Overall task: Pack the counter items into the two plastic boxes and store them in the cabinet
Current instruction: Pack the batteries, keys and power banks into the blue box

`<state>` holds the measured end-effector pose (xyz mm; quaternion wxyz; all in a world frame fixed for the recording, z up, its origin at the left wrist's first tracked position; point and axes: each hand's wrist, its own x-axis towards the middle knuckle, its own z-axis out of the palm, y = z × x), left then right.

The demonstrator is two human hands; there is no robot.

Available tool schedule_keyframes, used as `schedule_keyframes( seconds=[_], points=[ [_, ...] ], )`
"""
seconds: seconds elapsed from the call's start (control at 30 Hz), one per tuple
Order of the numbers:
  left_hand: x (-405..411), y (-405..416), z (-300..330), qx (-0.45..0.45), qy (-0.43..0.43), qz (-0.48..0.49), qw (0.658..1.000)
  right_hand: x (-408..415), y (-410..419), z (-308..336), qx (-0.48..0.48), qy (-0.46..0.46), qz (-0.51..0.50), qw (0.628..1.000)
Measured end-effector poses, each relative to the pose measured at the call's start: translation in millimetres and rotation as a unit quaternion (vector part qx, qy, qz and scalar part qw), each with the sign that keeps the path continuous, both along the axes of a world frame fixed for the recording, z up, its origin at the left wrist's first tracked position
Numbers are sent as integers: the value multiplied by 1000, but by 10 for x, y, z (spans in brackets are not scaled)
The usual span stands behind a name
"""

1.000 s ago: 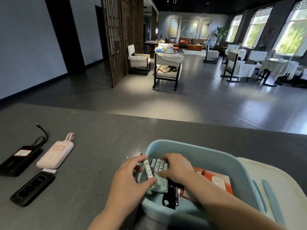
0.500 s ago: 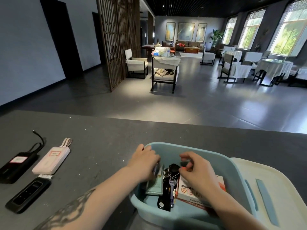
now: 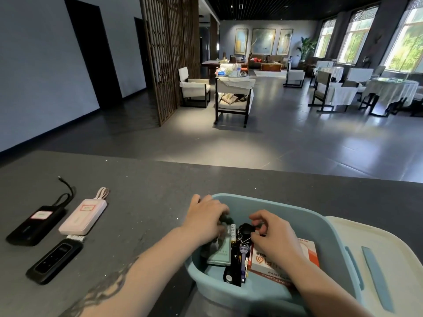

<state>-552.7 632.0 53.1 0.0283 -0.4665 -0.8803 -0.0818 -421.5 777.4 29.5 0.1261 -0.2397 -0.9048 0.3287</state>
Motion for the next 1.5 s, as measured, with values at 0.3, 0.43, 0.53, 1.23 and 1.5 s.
schedule_keyframes(
  seconds=[0.3, 0.43, 0.53, 1.23, 1.5],
  points=[
    [345, -1643, -509, 358, -106, 313, 873, -34, -550, 440, 2, 109, 39, 993],
    [387, -2361, -631, 347, -111, 413, 835, -203, -1458, 485, -21, 172, 174, 969],
    [336, -2755, -663, 333, -109, 442, 826, -366, -2014, 334, -34, 145, 258, 955],
    [-660, -3644, -1136, 184, -77, 443, 874, -2088, -3167, -458, 59, -59, 296, 952],
    [-529, -3818, -1078, 168, -96, 516, 835, -2457, -3467, -579, 160, -108, 314, 930]
  ],
)
